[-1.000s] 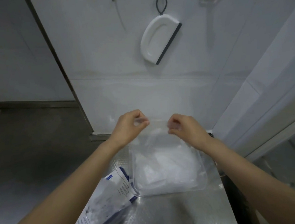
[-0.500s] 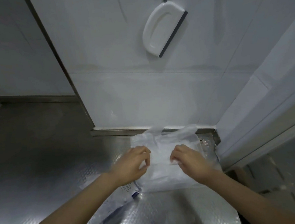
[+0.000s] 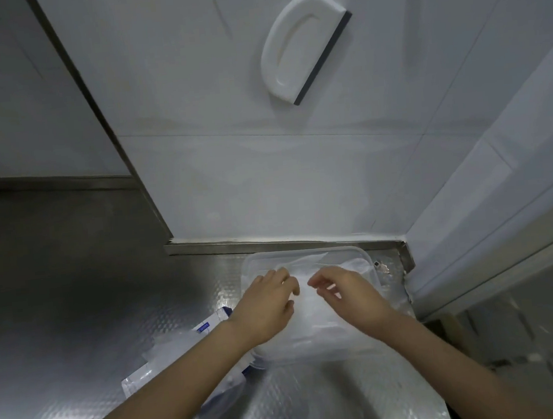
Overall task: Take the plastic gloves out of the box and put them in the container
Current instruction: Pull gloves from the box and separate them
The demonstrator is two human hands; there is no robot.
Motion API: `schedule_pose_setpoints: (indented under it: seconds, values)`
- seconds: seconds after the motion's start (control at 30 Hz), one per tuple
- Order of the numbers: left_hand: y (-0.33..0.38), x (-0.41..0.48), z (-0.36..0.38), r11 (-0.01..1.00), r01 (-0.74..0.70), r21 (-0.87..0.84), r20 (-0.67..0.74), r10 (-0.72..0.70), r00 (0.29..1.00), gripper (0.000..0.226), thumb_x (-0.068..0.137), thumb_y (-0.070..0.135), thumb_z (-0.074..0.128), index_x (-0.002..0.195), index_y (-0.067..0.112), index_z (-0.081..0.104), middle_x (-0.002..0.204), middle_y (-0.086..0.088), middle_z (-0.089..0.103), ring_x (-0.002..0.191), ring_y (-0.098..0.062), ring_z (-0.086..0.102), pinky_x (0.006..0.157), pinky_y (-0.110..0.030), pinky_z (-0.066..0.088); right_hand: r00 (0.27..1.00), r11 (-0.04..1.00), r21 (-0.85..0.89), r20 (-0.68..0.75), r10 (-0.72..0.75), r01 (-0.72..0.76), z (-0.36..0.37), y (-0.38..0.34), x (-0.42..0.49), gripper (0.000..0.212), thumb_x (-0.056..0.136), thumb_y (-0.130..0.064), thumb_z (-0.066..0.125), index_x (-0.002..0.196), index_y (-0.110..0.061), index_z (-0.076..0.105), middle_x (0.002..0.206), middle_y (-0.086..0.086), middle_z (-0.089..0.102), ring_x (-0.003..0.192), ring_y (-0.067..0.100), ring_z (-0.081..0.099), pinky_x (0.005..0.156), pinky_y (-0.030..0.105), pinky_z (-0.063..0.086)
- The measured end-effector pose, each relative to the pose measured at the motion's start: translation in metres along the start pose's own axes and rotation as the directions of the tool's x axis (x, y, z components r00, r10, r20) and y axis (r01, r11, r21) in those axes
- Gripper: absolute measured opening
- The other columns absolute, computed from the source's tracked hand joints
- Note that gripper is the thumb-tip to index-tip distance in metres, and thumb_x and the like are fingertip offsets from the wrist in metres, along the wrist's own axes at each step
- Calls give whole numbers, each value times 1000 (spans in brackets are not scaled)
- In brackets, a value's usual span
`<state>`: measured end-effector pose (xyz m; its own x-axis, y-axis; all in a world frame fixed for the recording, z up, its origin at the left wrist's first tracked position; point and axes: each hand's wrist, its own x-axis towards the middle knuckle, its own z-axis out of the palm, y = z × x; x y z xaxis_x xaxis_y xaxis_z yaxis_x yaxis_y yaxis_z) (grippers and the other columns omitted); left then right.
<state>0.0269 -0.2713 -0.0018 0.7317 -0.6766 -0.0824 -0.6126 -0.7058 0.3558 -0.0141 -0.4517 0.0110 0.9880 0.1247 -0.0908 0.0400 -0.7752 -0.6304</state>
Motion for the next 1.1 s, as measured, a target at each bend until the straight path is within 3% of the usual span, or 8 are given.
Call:
schedule_pose_setpoints:
  seconds: [0.1, 0.2, 0.37, 0.6, 0.87, 1.0, 1.1]
  values:
    - [1, 12, 22, 989, 63, 131, 120, -79, 990, 47, 94, 25, 51, 138, 19, 35, 146, -7, 29, 131, -24, 32, 109, -34, 27, 996, 958, -284, 86, -24, 47, 22, 9, 8, 37, 92, -24, 58, 129, -23, 51, 132, -3, 47, 123, 13, 43, 96, 23, 36]
    - [-2, 21, 40, 956, 95, 278, 295, -180, 938, 71, 90, 34, 60, 147, 20, 20, 156, -14, 9, 140, -35, 19, 112, -44, 23, 968, 897, -441, 228, 107, 5, 37, 25, 15, 60, 88, -31, 63, 141, -24, 36, 141, 2, 35, 127, 19, 37, 100, 30, 36]
    - [-6, 26, 57, 918, 100, 384, 398, -262, 879, 82, 87, 23, 62, 149, 20, 10, 156, -17, 0, 139, -42, 14, 109, -51, 25, 941, 850, -527, 294, 169, 12, 42, 45, 19, 72, 83, -33, 68, 144, -24, 30, 144, 3, 32, 130, 20, 34, 102, 31, 35]
    - [-11, 28, 66, 912, 96, 399, 441, -282, 852, 93, 81, 20, 70, 149, 23, 7, 156, -15, -1, 138, -43, 15, 107, -49, 30, 912, 850, -524, 368, 180, 44, 42, 57, 22, 74, 83, -36, 68, 145, -24, 28, 146, 0, 30, 134, 18, 30, 105, 30, 32]
    - [-8, 30, 64, 863, 53, 502, 442, -309, 842, 91, 84, 25, 67, 150, 20, 5, 157, -15, 1, 140, -41, 17, 107, -46, 30, 902, 867, -497, 392, 183, 40, 37, 56, 25, 64, 84, -27, 66, 140, -18, 36, 143, 4, 35, 130, 20, 34, 104, 31, 33]
    - [-2, 27, 47, 867, 68, 493, 403, -297, 866, 63, 93, 30, 54, 146, 11, 25, 146, -15, 31, 130, -32, 38, 103, -40, 34, 910, 870, -493, 363, 201, 5, 27, 42, 24, 51, 92, -21, 57, 139, -14, 39, 144, 6, 36, 133, 22, 34, 105, 32, 33]
    - [0, 18, 23, 917, 109, 384, 321, -243, 915, 42, 99, 27, 41, 138, 10, 38, 134, -12, 49, 118, -28, 50, 95, -36, 39, 959, 887, -460, 240, 153, -27, 23, 18, 18, 38, 98, -23, 48, 135, -17, 46, 137, 3, 47, 126, 20, 43, 99, 32, 38]
